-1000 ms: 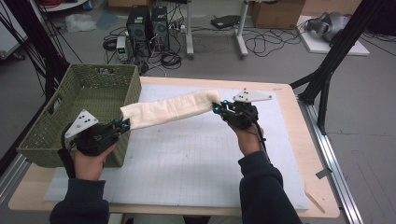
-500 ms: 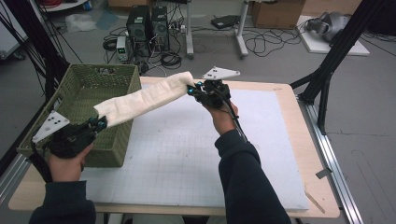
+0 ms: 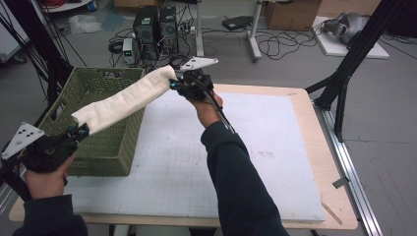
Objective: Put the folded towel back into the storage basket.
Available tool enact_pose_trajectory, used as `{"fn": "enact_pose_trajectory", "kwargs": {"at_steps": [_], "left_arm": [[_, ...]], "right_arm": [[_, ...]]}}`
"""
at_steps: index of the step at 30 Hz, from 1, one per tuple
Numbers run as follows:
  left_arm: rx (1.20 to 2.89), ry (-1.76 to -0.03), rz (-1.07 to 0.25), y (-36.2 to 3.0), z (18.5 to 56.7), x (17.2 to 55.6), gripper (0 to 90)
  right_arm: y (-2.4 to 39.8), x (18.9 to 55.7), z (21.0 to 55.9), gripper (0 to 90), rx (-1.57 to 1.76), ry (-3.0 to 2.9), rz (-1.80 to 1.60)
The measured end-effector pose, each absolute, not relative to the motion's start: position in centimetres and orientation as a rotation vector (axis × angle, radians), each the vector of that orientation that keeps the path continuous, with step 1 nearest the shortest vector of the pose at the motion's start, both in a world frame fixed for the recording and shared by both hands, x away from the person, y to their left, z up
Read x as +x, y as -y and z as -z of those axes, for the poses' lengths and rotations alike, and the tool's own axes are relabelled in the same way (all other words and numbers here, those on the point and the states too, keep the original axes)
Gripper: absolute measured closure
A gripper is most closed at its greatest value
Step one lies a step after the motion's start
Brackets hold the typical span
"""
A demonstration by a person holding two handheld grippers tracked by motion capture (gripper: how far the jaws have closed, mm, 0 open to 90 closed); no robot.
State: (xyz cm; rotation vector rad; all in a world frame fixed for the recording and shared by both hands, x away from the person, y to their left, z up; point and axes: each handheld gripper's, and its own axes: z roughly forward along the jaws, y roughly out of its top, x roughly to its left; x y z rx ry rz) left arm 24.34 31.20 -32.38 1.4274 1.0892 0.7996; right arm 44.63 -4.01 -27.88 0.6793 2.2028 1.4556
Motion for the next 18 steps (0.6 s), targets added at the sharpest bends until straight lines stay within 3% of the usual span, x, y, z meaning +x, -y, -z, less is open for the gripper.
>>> {"fn": "enact_pose_trajectory", "kwargs": {"at_steps": [18], "left_arm": [[1.381, -1.161, -0.874, -35.4, 32.7, 23.2, 82.6]], "right_arm": [[-4.3, 47.4, 27.4, 80.9, 0.594, -2.271, -1.425]]}}
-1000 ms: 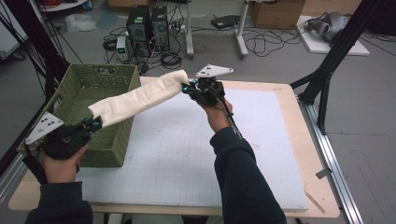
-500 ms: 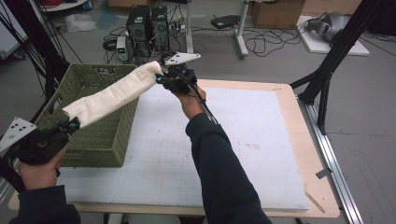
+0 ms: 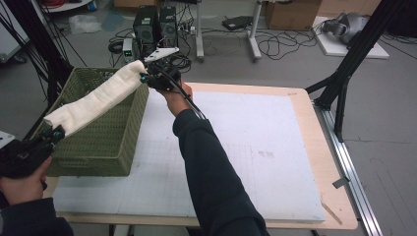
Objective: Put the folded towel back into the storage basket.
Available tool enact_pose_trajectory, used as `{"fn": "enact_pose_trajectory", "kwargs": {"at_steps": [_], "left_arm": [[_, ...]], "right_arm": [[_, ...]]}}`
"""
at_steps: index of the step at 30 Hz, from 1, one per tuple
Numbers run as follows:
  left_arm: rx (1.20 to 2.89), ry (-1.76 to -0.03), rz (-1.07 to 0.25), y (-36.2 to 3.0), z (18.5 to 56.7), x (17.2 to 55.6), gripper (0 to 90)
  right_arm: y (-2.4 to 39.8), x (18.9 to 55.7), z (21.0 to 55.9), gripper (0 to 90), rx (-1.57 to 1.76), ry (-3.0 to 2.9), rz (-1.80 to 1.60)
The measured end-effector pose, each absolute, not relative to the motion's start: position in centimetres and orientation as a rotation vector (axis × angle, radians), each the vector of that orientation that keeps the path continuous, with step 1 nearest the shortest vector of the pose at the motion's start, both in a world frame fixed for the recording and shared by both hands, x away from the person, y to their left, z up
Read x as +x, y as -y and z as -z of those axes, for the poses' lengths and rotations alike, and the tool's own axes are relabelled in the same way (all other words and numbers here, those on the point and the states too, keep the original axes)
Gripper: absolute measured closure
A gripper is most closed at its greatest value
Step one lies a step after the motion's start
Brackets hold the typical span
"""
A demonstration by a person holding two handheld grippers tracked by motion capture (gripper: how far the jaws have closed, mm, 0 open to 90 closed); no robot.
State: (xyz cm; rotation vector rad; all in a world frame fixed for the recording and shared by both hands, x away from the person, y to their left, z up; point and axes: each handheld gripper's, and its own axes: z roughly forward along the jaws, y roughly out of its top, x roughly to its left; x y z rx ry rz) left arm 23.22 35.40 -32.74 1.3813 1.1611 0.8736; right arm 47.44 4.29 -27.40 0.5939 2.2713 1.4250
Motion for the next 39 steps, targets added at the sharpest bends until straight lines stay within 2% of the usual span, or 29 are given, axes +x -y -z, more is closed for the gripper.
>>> {"fn": "enact_pose_trajectory", "kwargs": {"at_steps": [22, 32, 34, 37, 39], "left_arm": [[1.383, -1.219, -0.932, -37.9, 33.3, 22.6, 82.6], [1.382, -1.261, -0.949, -38.6, 33.2, 23.1, 81.8], [1.383, -1.282, -0.935, -38.8, 33.4, 23.3, 77.5], [1.384, -1.312, -0.926, -39.0, 33.6, 23.6, 49.2], [1.368, -1.304, -0.940, -39.1, 33.5, 23.3, 40.8]], "right_arm": [[-11.4, 49.3, 28.4, 80.8, 0.603, -2.312, -1.393], [-12.9, 49.8, 28.6, 80.5, 0.607, -2.310, -1.391], [-13.1, 49.8, 28.9, 78.0, 0.611, -2.314, -1.379], [-13.6, 50.0, 29.7, 64.5, 0.627, -2.325, -1.315], [-13.5, 50.3, 30.2, 56.8, 0.661, -2.334, -1.296]]}}
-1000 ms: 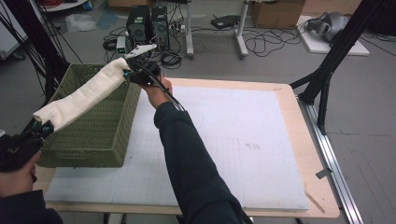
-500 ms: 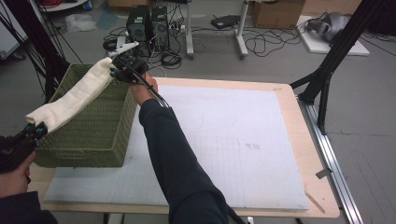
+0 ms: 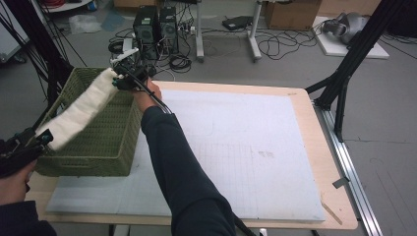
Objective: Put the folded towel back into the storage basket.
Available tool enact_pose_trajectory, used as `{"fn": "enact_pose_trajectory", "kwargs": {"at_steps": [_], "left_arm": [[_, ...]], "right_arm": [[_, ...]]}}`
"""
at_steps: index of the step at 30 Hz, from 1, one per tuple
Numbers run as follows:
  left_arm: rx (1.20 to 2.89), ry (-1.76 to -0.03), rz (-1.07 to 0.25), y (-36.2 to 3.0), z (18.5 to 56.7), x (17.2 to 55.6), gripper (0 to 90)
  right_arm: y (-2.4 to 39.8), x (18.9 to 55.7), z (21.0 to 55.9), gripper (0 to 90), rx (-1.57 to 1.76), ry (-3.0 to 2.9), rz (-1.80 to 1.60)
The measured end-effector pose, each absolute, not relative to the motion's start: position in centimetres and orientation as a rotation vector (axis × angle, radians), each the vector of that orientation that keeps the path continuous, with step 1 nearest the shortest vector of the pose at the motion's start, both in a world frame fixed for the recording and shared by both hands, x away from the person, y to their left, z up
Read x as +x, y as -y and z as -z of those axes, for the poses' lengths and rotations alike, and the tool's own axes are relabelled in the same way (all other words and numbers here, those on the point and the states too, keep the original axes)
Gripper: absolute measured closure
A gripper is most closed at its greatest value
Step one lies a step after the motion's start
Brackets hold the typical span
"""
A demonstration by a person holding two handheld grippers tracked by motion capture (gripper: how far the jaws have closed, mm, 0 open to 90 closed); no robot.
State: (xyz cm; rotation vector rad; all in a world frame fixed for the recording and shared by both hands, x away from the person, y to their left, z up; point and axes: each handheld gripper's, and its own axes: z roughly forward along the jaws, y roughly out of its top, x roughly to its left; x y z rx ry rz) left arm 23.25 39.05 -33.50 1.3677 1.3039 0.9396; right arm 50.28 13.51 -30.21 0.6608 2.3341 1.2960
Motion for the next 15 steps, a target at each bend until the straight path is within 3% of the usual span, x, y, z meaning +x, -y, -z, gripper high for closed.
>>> {"fn": "enact_pose_trajectory", "kwargs": {"at_steps": [4, 15], "left_arm": [[1.346, -1.264, -0.958, -38.8, 32.6, 22.6, 38.4], [1.350, -1.188, -0.905, -36.9, 32.4, 23.0, 38.1]], "right_arm": [[-12.8, 50.4, 30.1, 49.4, 0.680, -2.328, -1.289], [-8.7, 49.4, 28.2, 40.2, 0.623, -2.322, -1.368]]}}
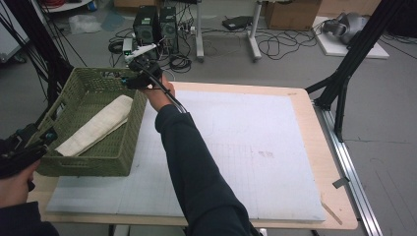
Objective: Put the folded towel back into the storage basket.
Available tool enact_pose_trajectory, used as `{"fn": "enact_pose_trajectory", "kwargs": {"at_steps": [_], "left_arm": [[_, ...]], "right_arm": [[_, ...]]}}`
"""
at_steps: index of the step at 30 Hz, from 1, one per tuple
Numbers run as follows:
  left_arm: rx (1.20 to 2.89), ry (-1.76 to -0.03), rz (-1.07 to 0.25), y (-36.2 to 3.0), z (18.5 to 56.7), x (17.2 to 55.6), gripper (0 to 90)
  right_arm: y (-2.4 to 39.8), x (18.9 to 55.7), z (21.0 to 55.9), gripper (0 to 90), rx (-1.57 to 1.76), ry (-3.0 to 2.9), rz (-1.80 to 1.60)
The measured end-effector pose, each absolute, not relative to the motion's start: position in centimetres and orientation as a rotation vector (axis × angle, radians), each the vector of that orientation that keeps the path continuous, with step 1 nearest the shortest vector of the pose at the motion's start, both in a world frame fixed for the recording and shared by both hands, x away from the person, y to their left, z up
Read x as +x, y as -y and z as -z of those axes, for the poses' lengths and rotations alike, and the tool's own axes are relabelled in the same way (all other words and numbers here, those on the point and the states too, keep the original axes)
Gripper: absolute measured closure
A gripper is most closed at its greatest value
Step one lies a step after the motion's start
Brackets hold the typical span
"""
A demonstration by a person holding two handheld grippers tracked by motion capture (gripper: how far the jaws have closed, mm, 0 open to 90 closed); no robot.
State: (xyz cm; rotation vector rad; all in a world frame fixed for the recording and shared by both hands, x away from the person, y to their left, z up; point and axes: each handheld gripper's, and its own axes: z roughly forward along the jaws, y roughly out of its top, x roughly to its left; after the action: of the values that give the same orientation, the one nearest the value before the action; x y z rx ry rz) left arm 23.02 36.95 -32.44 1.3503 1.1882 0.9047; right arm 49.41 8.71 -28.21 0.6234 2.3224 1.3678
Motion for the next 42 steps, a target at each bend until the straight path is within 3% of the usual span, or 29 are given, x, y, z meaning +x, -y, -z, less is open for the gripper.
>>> {"fn": "enact_pose_trajectory", "kwargs": {"at_steps": [11, 18, 22, 42], "left_arm": [[1.388, -1.063, -0.757, -33.3, 32.4, 24.1, 35.9], [1.404, -1.013, -0.708, -30.1, 32.7, 25.3, 20.5], [1.445, -0.944, -0.628, -28.1, 32.9, 26.1, 19.6], [1.593, -0.752, -0.487, -17.0, 34.8, 29.0, 21.1]], "right_arm": [[-1.7, 47.5, 28.3, 22.5, 0.628, -2.340, -1.414], [3.0, 45.9, 29.4, 17.6, 0.657, -2.330, -1.414], [5.9, 44.8, 30.1, 16.0, 0.674, -2.318, -1.393], [21.0, 37.2, 33.7, 11.6, 0.846, -2.149, -1.309]]}}
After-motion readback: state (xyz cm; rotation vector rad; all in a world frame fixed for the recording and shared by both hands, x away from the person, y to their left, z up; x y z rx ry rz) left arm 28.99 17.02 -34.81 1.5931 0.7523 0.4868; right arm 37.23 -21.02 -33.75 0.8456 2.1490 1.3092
